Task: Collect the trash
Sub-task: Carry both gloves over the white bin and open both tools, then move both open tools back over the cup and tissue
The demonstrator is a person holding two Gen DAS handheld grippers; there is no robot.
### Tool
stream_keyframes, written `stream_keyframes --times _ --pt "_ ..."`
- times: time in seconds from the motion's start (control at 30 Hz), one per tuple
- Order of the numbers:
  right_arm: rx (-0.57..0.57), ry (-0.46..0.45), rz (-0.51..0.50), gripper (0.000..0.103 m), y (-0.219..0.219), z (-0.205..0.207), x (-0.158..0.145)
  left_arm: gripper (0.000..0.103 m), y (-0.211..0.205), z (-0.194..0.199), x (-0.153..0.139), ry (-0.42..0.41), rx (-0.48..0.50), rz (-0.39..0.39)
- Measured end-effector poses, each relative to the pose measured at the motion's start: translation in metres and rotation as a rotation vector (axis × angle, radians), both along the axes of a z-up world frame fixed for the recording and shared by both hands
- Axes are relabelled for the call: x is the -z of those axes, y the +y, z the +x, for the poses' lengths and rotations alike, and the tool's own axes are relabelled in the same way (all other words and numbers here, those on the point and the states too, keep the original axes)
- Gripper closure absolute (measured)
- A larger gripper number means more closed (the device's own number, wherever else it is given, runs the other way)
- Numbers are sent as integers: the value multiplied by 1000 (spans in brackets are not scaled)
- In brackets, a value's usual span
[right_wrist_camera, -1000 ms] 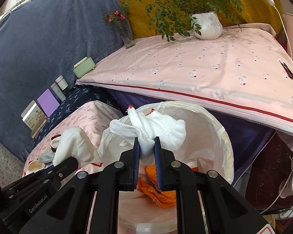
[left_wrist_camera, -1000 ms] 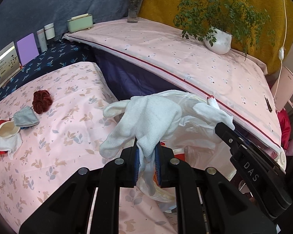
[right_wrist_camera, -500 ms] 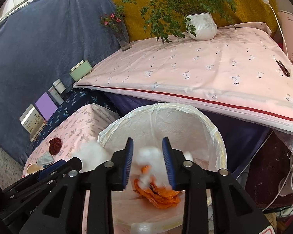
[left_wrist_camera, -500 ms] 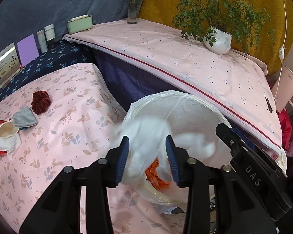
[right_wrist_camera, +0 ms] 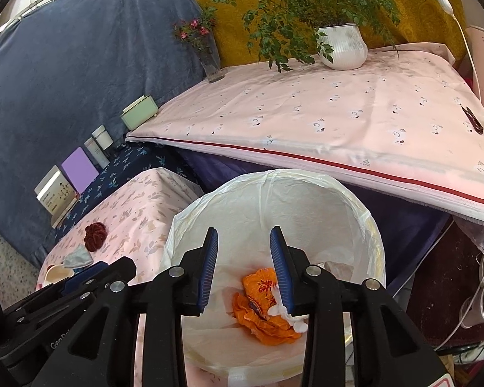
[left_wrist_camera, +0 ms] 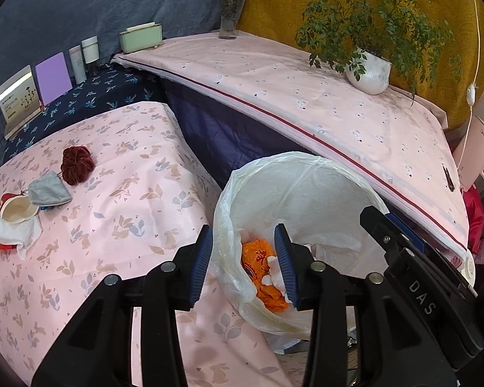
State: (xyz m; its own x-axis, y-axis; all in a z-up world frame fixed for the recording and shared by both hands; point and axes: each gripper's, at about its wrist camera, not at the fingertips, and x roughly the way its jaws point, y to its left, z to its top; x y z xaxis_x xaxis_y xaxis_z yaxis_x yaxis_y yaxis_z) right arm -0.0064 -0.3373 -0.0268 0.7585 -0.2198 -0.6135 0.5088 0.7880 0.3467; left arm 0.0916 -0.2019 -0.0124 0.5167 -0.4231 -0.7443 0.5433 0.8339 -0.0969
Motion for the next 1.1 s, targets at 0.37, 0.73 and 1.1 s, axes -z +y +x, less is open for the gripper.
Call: stream_keyframes --times 0.37,0.73,1.1 --pt "-18 4 -12 69 11 4 -6 65 13 4 0 9 -25 -6" --pt "-69 9 -38 64 37 16 -12 65 42 12 -2 16 -75 -20" --pt "-136 21 -65 64 73 34 -17 65 90 30 2 33 -161 -38"
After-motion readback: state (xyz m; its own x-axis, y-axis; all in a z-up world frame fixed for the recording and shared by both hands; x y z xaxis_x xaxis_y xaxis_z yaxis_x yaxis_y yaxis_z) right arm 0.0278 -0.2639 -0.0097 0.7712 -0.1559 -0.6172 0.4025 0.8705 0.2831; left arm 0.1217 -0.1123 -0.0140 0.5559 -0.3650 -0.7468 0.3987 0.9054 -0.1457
